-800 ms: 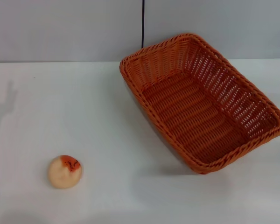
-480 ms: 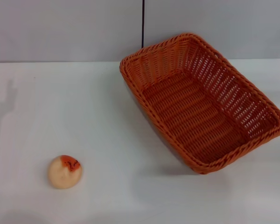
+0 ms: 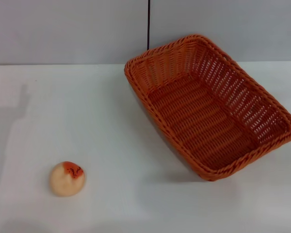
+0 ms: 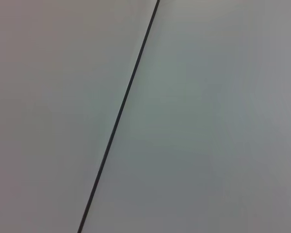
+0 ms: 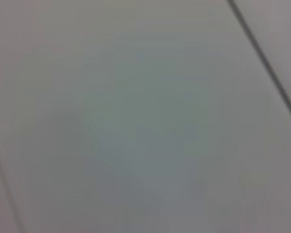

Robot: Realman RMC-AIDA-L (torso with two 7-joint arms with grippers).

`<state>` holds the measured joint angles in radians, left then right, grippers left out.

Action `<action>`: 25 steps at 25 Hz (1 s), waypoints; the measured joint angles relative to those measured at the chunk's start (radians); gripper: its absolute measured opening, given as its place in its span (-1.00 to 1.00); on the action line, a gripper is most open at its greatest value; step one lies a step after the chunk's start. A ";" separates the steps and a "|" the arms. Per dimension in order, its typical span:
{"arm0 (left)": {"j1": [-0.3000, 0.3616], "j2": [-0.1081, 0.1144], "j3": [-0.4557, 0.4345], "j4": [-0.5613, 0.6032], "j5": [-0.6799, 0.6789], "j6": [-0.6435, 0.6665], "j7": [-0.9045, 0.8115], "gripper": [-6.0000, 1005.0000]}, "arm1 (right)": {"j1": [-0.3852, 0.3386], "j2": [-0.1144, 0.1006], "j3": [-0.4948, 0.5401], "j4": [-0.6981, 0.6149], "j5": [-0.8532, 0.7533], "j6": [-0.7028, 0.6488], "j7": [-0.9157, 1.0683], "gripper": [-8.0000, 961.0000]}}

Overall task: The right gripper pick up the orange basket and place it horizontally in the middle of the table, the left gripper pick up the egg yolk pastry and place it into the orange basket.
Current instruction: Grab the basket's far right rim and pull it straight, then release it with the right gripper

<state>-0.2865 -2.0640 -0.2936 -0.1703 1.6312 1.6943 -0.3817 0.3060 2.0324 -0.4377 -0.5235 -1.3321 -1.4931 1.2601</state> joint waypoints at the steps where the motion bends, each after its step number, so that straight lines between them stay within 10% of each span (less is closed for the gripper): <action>1: 0.000 0.000 0.000 0.001 0.001 -0.002 0.000 0.59 | 0.003 -0.010 0.000 -0.053 -0.053 -0.001 0.074 0.15; 15: -0.003 0.000 0.087 0.041 0.004 -0.012 0.000 0.59 | 0.285 -0.151 0.003 -0.495 -0.908 -0.248 0.776 0.15; 25: 0.007 -0.003 0.091 0.032 0.004 -0.018 -0.002 0.59 | 0.415 -0.168 -0.162 -0.458 -1.139 -0.257 0.873 0.14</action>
<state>-0.2792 -2.0670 -0.2025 -0.1380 1.6353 1.6768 -0.3834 0.7215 1.8646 -0.6002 -0.9817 -2.4708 -1.7505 2.1332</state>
